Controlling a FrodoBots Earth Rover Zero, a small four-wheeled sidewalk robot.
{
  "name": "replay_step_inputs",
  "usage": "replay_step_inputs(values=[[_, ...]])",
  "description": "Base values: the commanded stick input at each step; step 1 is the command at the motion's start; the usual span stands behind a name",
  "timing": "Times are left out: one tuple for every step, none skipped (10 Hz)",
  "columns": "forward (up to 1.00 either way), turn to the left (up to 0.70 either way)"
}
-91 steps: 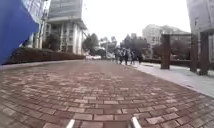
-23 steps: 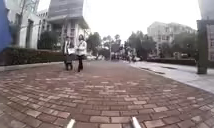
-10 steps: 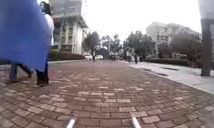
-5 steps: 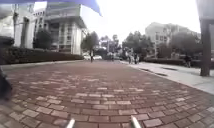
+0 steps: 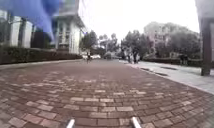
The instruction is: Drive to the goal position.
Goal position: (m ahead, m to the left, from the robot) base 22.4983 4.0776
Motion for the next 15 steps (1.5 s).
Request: replay_step_inputs(values=[[0.70,-0.11],[0.70,-0.13],[0.70,-0.03],[0.70,-0.02],[0.70,-0.02],[0.70,-0.01],[0.70,0.00],[0.70,-0.01],[0.70,-0.04],[0.70,-0.08],[0.70,-0.11],[0.70,-0.14],[0.70,-0.14],[0.70,-0.13],[0.70,-0.12]])
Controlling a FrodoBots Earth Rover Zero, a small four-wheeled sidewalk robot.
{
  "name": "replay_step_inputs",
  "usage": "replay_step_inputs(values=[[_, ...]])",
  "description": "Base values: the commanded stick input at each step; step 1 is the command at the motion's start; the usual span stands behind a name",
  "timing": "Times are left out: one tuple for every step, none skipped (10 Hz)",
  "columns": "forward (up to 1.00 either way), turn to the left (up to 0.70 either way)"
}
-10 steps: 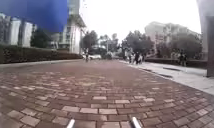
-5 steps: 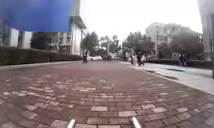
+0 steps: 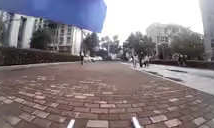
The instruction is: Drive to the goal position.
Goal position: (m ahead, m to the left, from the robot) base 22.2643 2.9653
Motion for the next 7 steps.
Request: replay_step_inputs(values=[[0.70,-0.12],[0.70,-0.11],[0.70,-0.11],[0.70,-0.12],[0.70,-0.13],[0.70,-0.13],[0.70,-0.14]])
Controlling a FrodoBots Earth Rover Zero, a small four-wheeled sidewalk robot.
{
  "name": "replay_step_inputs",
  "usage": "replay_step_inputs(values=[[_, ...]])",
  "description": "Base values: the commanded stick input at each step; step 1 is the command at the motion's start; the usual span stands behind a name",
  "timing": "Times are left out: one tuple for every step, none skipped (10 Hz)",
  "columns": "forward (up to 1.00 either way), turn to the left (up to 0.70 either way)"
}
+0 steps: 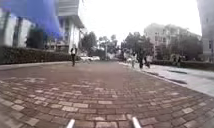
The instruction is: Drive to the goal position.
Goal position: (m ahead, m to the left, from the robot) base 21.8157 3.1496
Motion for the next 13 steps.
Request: replay_step_inputs(values=[[0.70,-0.11],[0.70,-0.09],[0.70,-0.06],[0.70,-0.03],[0.70,-0.01],[0.70,0.00],[0.70,0.00],[0.70,0.00],[0.70,0.00],[0.70,0.00],[0.70,0.00],[0.70,0.00],[0.70,0.00]])
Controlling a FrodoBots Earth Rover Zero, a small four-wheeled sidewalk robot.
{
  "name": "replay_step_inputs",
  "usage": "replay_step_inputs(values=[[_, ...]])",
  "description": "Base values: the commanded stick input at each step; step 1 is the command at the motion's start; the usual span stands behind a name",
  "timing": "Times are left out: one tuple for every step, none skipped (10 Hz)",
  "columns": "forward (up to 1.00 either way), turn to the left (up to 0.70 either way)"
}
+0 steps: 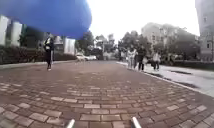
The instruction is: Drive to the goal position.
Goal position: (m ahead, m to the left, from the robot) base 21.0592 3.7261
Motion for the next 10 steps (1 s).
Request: replay_step_inputs(values=[[0.70,0.00],[0.70,0.00],[0.70,0.00],[0.70,0.00],[0.69,0.00],[0.69,0.00],[0.69,0.00],[0.69,0.00],[0.69,0.00],[0.69,0.00]])
